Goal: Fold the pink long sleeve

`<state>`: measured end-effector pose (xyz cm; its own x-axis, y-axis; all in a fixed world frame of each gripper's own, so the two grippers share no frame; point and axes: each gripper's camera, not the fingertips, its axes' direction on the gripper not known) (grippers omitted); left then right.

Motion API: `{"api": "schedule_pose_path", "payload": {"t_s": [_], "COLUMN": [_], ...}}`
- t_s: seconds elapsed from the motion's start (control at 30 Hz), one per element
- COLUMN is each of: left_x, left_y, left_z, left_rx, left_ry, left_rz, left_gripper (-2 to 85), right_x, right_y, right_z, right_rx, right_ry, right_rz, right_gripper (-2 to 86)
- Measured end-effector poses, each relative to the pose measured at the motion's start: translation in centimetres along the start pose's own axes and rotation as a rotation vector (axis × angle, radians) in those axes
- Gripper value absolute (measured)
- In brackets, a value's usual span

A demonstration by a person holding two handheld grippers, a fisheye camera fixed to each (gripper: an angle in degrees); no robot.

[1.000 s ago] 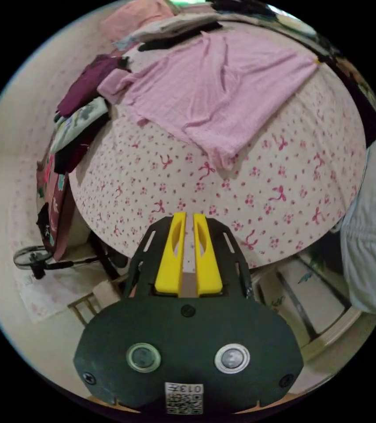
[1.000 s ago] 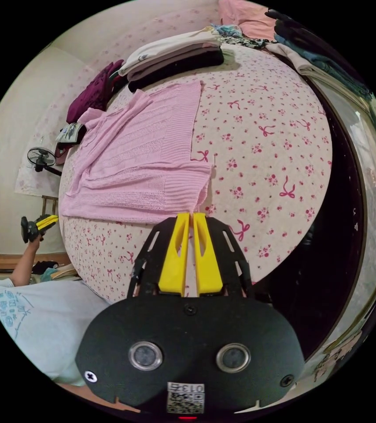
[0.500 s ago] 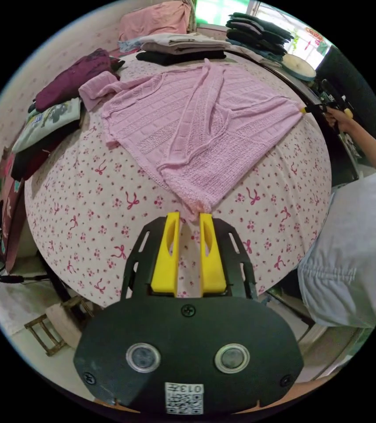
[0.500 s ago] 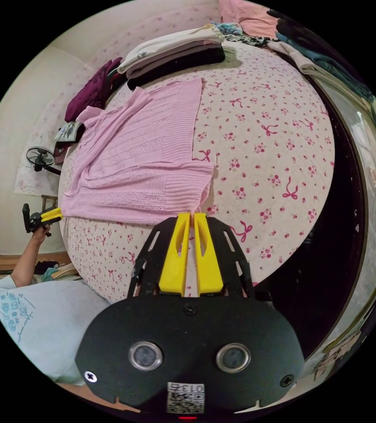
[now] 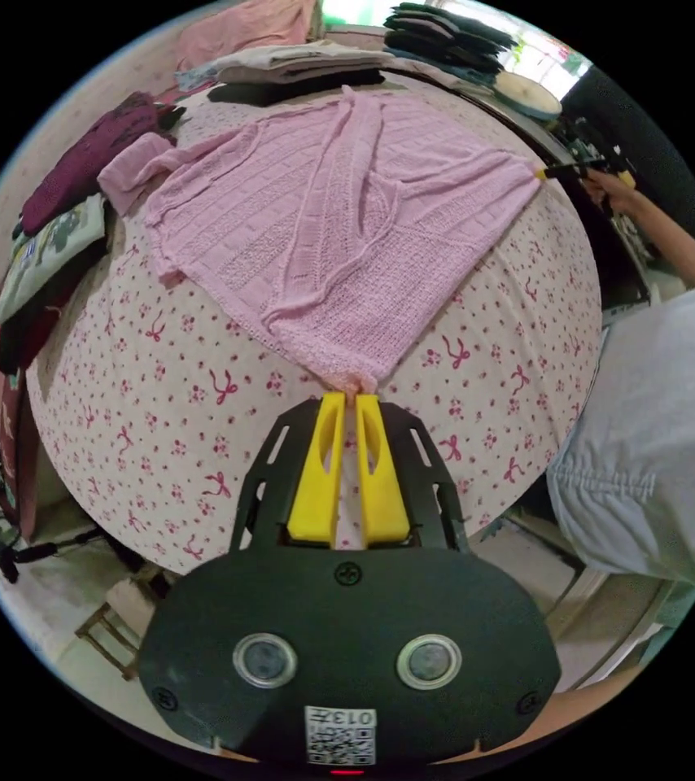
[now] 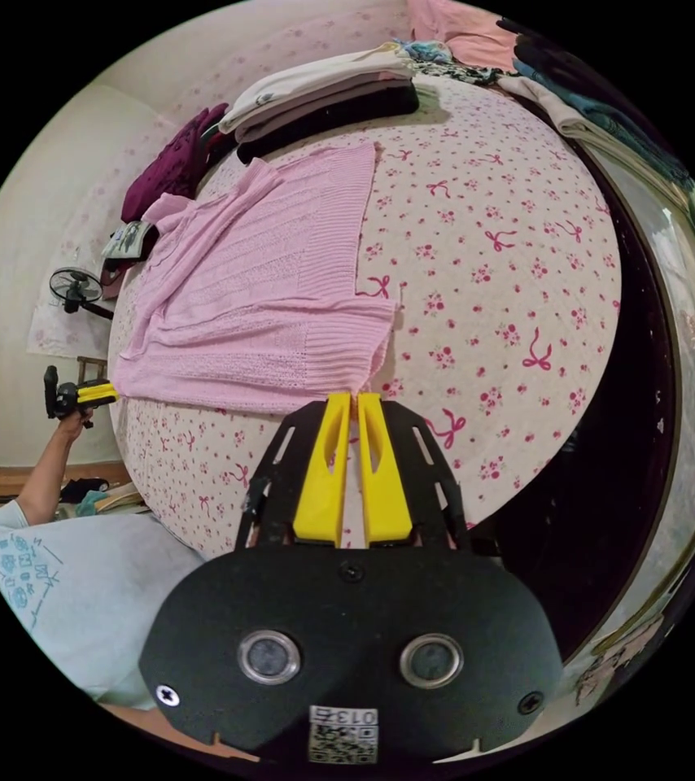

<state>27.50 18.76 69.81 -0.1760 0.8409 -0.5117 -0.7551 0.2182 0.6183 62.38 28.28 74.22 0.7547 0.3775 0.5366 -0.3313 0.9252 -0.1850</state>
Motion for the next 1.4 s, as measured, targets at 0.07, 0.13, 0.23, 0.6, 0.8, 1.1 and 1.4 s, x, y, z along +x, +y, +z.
{"api": "schedule_pose_path", "payload": {"t_s": [0.07,0.13,0.23,0.6,0.8,1.1,1.4], "left_x": [0.9,1.9,3.2,8.1,8.9,16.8,16.0], "left_y": [-0.4,-0.4,-0.4,0.7,3.1,-3.1,-6.1], "left_z": [-0.3,-1.5,-2.2,6.5,3.4,7.5,9.0], "left_rx": [-0.038,-0.07,-0.113,-0.269,-0.107,-0.129,-0.232], "left_ry": [-0.054,-0.153,-0.278,-0.506,-0.461,-0.59,-0.517], "left_rz": [0.072,0.176,0.283,0.224,-0.027,0.369,0.514], "left_gripper": [1.4,0.9,0.7,0.4,2.8,7.5,4.2], "right_x": [0.3,0.5,0.9,1.4,1.6,1.0,0.9], "right_y": [0.0,0.2,0.4,1.0,1.5,1.5,2.1], "right_z": [-0.1,-0.2,-0.3,-0.7,-0.9,-1.1,-1.3], "right_rx": [-0.004,-0.002,0.007,0.015,0.032,0.014,0.043], "right_ry": [-0.005,-0.012,-0.023,-0.04,-0.053,-0.04,-0.089], "right_rz": [-0.002,-0.003,0.001,0.004,0.009,0.007,0.04], "right_gripper": [1.4,1.3,1.2,0.9,1.0,1.0,0.9]}}
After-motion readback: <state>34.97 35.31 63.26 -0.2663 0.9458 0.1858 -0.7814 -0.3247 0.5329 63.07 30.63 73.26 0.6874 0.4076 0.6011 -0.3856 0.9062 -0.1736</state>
